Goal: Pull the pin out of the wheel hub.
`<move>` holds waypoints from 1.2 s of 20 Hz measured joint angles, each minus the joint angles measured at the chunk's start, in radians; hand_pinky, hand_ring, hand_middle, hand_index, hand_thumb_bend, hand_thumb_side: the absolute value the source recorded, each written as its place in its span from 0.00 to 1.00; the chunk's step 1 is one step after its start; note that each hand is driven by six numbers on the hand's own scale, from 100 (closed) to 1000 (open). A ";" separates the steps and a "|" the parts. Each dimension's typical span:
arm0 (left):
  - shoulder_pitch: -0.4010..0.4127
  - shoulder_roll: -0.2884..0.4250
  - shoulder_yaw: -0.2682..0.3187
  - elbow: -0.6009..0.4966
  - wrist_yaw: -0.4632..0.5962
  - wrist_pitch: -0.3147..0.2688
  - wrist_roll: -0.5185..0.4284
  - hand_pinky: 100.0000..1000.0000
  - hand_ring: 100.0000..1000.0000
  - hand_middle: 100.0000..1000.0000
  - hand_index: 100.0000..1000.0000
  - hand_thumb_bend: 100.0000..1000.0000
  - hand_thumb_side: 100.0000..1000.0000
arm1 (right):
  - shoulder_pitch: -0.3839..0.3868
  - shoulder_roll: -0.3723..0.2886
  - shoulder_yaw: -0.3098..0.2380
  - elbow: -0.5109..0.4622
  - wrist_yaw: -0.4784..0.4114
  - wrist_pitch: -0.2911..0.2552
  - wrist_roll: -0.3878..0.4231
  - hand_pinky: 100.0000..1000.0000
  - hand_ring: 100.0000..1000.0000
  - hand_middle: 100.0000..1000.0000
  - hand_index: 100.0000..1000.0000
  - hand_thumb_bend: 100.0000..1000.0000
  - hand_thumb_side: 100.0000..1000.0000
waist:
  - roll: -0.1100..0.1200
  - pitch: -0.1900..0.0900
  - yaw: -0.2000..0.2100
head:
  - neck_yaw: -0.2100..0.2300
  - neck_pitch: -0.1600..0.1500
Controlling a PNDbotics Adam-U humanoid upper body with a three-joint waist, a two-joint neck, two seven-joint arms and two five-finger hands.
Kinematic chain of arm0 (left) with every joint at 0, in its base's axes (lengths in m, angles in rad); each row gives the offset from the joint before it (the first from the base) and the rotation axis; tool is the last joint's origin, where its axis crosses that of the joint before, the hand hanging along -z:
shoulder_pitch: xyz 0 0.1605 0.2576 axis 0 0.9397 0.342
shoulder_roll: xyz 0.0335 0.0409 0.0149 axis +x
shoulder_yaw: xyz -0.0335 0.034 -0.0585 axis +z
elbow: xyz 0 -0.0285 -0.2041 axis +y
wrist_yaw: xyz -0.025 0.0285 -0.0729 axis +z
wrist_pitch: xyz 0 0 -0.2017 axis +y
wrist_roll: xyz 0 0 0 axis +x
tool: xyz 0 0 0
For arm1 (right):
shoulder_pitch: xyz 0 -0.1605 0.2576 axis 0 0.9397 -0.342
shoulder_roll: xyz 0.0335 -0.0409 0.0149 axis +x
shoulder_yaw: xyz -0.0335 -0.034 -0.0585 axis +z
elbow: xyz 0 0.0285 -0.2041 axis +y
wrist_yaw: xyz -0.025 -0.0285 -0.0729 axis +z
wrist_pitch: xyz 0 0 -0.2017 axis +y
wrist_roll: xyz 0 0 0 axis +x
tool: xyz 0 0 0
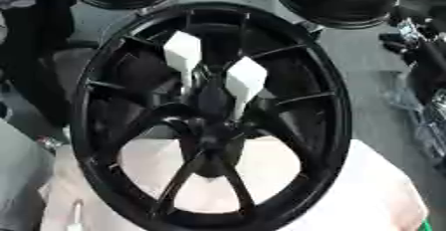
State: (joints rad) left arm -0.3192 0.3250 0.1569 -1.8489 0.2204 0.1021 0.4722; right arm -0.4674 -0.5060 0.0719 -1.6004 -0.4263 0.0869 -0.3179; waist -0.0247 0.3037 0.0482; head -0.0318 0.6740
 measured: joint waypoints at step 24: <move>0.011 0.019 -0.009 0.005 -0.001 0.007 -0.008 0.73 0.74 0.73 0.78 0.46 0.53 | -0.366 -0.294 0.218 -0.250 0.008 0.118 0.250 0.80 0.67 0.71 0.81 0.32 0.49 | -0.018 -0.022 -0.004 | -0.002 0.002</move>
State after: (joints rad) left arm -0.3077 0.3444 0.1477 -1.8434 0.2194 0.1091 0.4646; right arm -0.8339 -0.7996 0.2895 -1.8504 -0.4179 0.2048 -0.0675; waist -0.0428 0.2812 0.0442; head -0.0335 0.6763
